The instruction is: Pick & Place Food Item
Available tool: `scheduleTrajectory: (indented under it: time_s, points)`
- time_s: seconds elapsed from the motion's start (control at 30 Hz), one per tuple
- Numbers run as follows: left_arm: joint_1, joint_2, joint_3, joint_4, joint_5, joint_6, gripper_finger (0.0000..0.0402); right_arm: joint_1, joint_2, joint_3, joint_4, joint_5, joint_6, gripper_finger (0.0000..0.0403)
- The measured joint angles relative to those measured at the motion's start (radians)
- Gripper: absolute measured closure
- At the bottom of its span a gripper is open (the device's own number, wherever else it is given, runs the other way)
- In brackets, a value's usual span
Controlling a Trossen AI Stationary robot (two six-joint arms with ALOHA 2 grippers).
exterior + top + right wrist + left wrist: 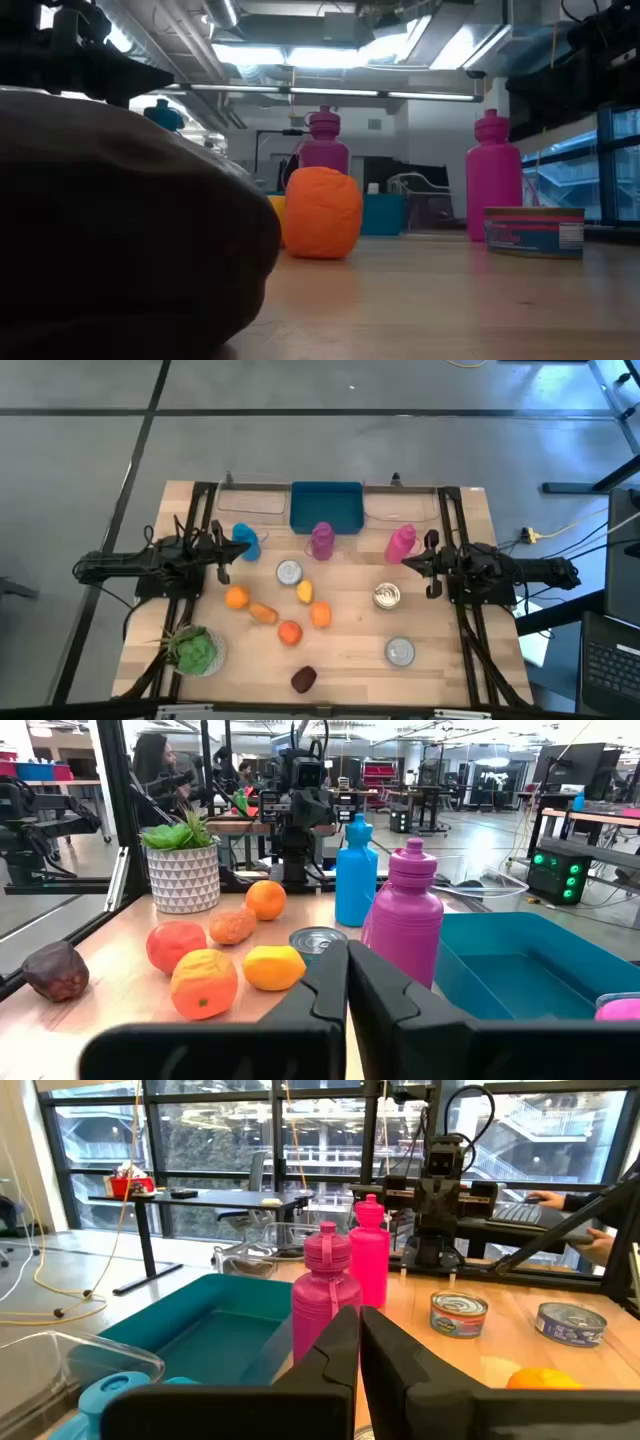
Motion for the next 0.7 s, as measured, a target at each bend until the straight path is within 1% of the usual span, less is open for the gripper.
scheduleTrajectory:
  time_s: [0.7]
  points:
    - [0.000,0.000,0.000,0.000,0.000,0.000,0.0394,0.000,0.000,0.000,0.000,0.000,0.000,0.0392]
